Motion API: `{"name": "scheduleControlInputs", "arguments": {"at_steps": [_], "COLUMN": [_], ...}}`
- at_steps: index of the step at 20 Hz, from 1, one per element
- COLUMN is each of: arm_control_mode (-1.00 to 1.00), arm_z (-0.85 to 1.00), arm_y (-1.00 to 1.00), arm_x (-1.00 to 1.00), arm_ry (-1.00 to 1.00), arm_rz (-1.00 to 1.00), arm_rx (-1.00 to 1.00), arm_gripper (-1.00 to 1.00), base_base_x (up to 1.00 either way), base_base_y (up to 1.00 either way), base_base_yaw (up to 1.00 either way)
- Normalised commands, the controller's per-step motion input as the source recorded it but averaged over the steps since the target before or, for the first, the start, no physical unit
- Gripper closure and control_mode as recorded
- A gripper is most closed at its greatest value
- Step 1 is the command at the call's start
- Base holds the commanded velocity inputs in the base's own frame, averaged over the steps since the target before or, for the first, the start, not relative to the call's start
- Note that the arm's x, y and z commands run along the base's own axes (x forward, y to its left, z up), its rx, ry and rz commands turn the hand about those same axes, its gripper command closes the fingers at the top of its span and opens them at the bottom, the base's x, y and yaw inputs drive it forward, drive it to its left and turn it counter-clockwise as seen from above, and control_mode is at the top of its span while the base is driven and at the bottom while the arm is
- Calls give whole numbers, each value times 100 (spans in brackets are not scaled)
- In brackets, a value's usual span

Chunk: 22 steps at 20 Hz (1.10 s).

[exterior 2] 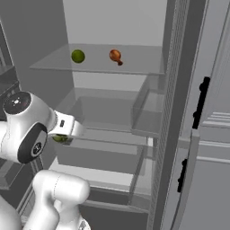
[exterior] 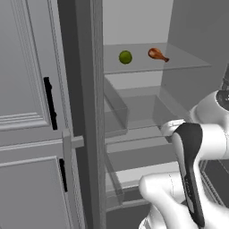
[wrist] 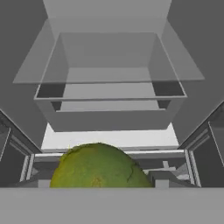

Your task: Place one lime and one chicken drumstick in each tupperware on the nearby counter, to pack two identical lunches.

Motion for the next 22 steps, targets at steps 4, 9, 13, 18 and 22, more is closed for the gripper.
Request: {"name": "scheduleControlInputs", "arguments": {"at_steps": [4, 9, 13, 18, 22], "arm_control_mode": [100, 100, 100, 100, 100], "arm_z": [0, 0, 0, 0, 0], "arm_y": [0, 0, 0, 0, 0], "arm_x": [0, 0, 0, 0, 0], "arm_ry": [0, 0, 0, 0, 0], "arm_rz": [0, 0, 0, 0, 0], "arm_rx": [0, 0, 0, 0, 0], "arm_gripper": [100, 100, 100, 100, 100], "base_base_x": [-100, -100, -93, -79, -6], "base_base_y": [-3, 8, 66, 91, 100], "base_base_yaw": [5, 8, 18, 21, 16]}}
